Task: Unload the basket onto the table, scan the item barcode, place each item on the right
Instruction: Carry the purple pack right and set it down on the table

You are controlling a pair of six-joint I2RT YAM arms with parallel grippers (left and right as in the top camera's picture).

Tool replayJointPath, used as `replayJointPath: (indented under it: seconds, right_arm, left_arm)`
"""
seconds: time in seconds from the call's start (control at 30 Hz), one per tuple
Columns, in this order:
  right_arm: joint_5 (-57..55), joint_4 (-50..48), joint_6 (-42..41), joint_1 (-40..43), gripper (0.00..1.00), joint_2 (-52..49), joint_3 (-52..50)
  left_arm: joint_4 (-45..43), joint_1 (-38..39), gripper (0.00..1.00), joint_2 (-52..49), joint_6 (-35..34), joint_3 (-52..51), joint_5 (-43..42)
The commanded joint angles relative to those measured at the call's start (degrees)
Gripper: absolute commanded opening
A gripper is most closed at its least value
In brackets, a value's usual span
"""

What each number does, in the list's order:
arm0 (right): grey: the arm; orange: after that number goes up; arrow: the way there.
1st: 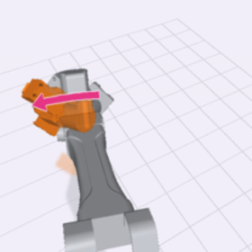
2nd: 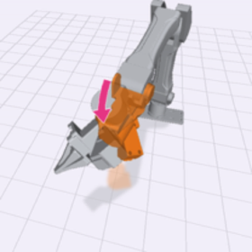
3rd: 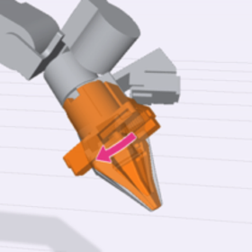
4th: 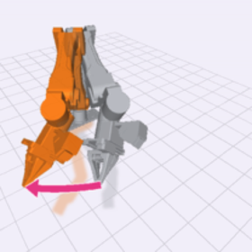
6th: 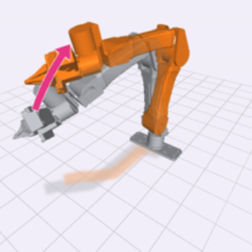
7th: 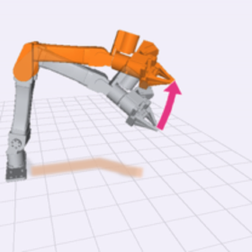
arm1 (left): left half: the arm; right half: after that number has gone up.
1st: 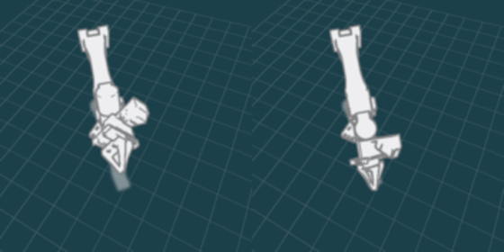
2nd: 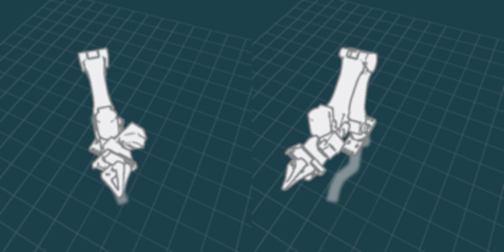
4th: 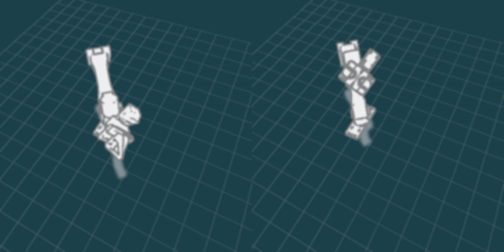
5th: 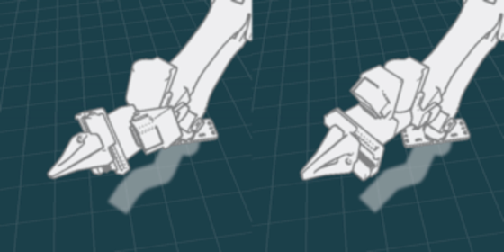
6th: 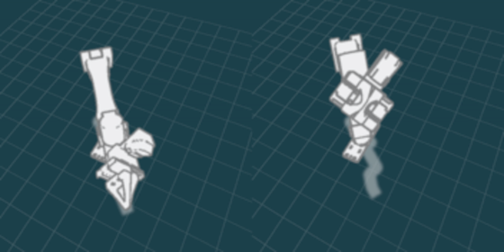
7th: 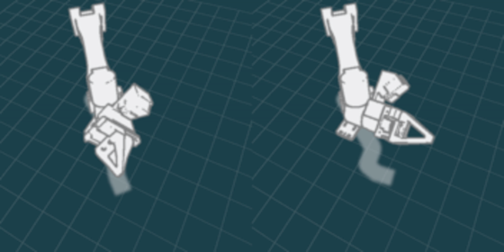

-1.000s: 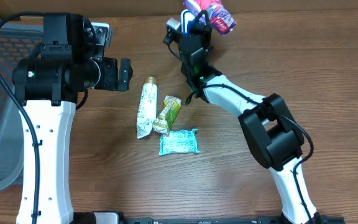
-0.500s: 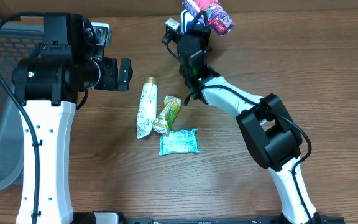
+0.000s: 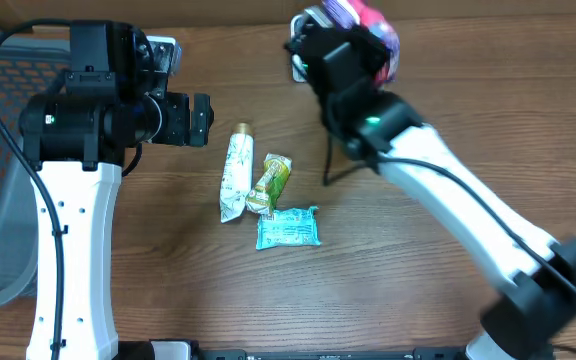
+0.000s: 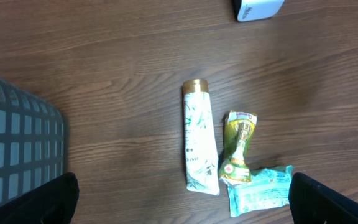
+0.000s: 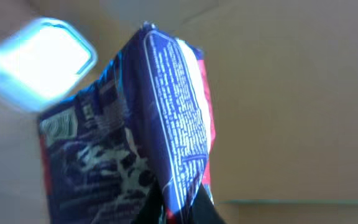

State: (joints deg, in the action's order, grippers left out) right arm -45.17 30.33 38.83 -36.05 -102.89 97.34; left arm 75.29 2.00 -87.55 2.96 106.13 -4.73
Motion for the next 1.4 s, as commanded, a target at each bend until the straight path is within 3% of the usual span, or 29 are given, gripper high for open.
replayJointPath:
  seconds: [0.0, 0.13, 0.27, 0.33, 0.47, 0.7, 0.97, 1.03, 1.13, 1.17, 1.37]
  right_arm:
    - [28.5, 11.9, -34.2, 2.8, 0.04, 7.3, 0.2]
    - [47.1, 23.6, -46.9, 8.7, 0.03, 10.4, 0.2]
    - [56.6, 33.9, -57.1, 16.4, 0.04, 10.1, -0.2]
    - [59.8, 37.4, -58.4, 21.1, 0.04, 9.5, -2.2]
    - [57.9, 35.2, -62.4, 26.6, 0.04, 9.5, -7.9]
    - [45.3, 25.4, -77.4, 36.9, 0.04, 9.5, -23.2]
    - [47.1, 18.3, -79.1, 50.2, 0.05, 9.5, -34.2]
    - [47.8, 18.8, -77.2, 52.2, 0.19, 9.5, -34.4]
    - [50.2, 19.1, -72.6, 53.2, 0.58, 9.5, -34.4]
    - [51.1, 19.1, -71.1, 53.2, 0.66, 9.5, -34.4]
    - [57.3, 22.4, -63.9, 51.3, 0.77, 10.3, -30.5]
  left_arm:
    - [-0.1, -0.1, 0.99, -0.2, -0.4, 0.5, -0.7]
    - [-0.1, -0.1, 1.0, -0.2, -0.4, 0.5, -0.7]
    - [-0.1, -0.1, 1.0, -0.2, -0.4, 0.5, -0.7]
    - [-0.1, -0.1, 0.99, -0.2, -0.4, 0.5, -0.7]
    - [-0.1, -0.1, 1.0, -0.2, -0.4, 0.5, -0.7]
    - [-0.1, -0.1, 1.0, -0.2, -0.4, 0.5, -0.7]
    - [-0.1, -0.1, 0.99, -0.2, -0.4, 0.5, -0.7]
    - [-0.1, -0.1, 1.0, -0.2, -0.4, 0.5, -0.7]
    - [-0.1, -0.1, 0.99, -0.2, -0.4, 0.5, -0.7]
    - [-0.1, -0.1, 1.0, -0.2, -0.4, 0.5, -0.7]
    - [-0.1, -0.1, 1.0, -0.2, -0.4, 0.5, -0.7]
